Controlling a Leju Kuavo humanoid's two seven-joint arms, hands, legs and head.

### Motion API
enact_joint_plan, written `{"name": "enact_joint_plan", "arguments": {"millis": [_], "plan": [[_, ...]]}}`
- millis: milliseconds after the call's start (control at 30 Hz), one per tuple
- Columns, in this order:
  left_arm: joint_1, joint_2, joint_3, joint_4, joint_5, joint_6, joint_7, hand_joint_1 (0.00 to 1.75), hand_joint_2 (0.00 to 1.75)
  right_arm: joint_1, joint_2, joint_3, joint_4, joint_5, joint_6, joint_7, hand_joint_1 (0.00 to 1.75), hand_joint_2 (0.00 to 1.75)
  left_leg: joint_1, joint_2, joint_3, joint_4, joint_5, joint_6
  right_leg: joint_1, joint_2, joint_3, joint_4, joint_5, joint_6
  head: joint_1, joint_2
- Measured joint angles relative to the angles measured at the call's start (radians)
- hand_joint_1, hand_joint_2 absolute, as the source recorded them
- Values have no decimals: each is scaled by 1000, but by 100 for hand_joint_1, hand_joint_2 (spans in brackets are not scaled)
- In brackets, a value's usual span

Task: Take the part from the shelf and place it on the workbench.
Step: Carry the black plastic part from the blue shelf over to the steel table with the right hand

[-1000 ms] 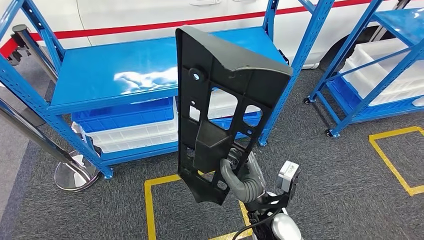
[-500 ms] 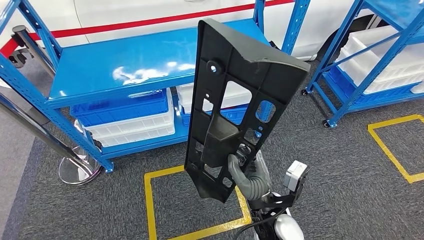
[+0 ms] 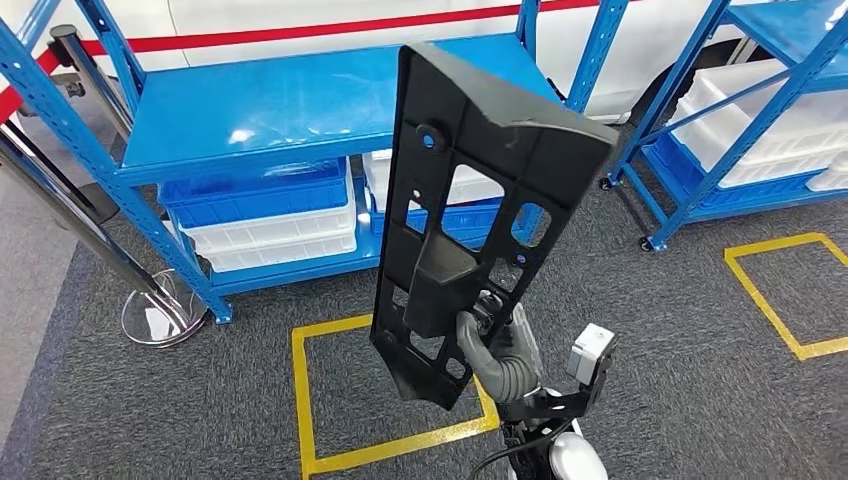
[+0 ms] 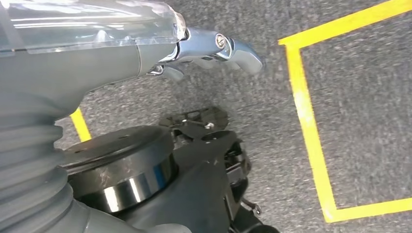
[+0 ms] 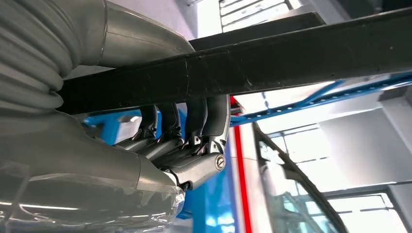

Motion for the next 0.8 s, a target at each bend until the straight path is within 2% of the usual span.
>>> {"name": "enact_joint_plan", "arguments": {"millis": [33,67,100,133,167,200,233,267,333,367,433,467,500,533,567,600,667,700,733,800], "plan": [[0,1,2,0,0,-1,0,0,175,-2,3,1,9,2,0,4,175,175,-1,0,-12,2,8,-1,0,0,2,26,-4,1,0,0],[1,2,5,0,1,-3,0,0,175,-4,7,4,19,4,-1,7,175,175,-1,0,-24,4,16,-3,0,0,21,17,11,0,0,0],[1,2,8,0,0,-4,0,0,175,-7,11,7,28,6,-1,8,175,175,-1,-1,-34,6,22,-5,0,0,60,-31,37,-3,0,0],[1,3,11,0,0,-5,0,0,175,-12,15,11,36,9,-2,8,175,175,-2,-1,-43,10,27,-8,1,0,111,-103,57,-7,0,0],[1,3,12,0,-1,-6,0,0,175,-17,18,15,44,12,-3,9,175,175,-3,-2,-50,14,32,-12,4,0,156,-172,69,-13,0,0],[1,3,13,0,-2,-7,0,0,175,-22,21,18,50,15,-3,9,175,175,-4,-2,-55,16,37,-18,6,0,188,-223,75,-18,-1,0],[0,3,14,0,-4,-7,0,0,175,-25,23,21,56,16,-5,8,175,175,-4,-2,-57,17,42,-24,9,1,202,-250,74,-23,-1,0],[0,3,14,0,-7,-8,0,0,175,-26,25,22,61,17,-7,8,175,175,-5,-3,-59,15,49,-30,13,1,202,-255,76,-28,-1,0],[1,3,14,0,-14,-6,1,0,175,-23,26,22,70,17,-11,8,175,175,-4,-4,-64,17,50,-42,9,0,193,-262,89,-41,0,0],[2,4,14,0,-18,-5,1,0,175,-21,27,22,73,17,-12,8,175,175,-4,-4,-72,32,31,-48,7,-1,187,-265,98,-50,-1,0],[3,4,14,0,-23,-4,2,0,175,-13,27,21,78,17,-13,6,175,175,0,-5,-105,123,-48,-59,4,-4,170,-267,115,-64,-3,0],[3,4,13,0,-24,-3,3,0,175,-9,27,20,80,17,-13,6,175,175,1,-5,-126,191,-93,-63,5,-5,159,-264,122,-67,-4,0],[3,4,13,0,-25,-2,3,0,175,-3,27,20,83,18,-13,5,175,175,2,-5,-141,254,-124,-66,6,-6,148,-261,128,-67,-4,0],[3,4,13,0,-27,-2,3,0,175,2,27,19,85,18,-13,5,175,175,3,-5,-144,290,-136,-68,7,-6,136,-257,133,-67,-4,0],[3,4,13,0,-29,-2,4,0,175,6,27,18,87,19,-14,5,175,175,4,-5,-128,289,-129,-69,7,-7,125,-252,138,-66,-4,0],[3,4,13,0,-31,-2,4,0,175,9,27,17,88,20,-14,4,175,175,4,-5,-92,246,-108,-67,8,-6,116,-247,141,-64,-4,0],[2,4,13,0,-34,-1,4,0,175,12,28,15,89,24,-18,3,175,175,2,-5,5,101,-70,-59,9,-6,100,-235,147,-59,-4,0],[1,4,13,0,-34,-1,4,0,175,13,28,13,89,28,-19,3,175,175,0,-6,38,48,-59,-53,9,-5,95,-232,151,-54,-3,0],[1,4,13,0,-35,-1,4,0,175,13,28,12,89,32,-22,3,175,175,-3,-6,54,17,-55,-48,10,-5,92,-230,155,-48,-3,0],[1,4,13,0,-35,-1,4,0,175,14,29,11,89,38,-25,3,175,175,-5,-7,48,9,-45,-37,10,-5,89,-234,167,-34,-3,0]]}}
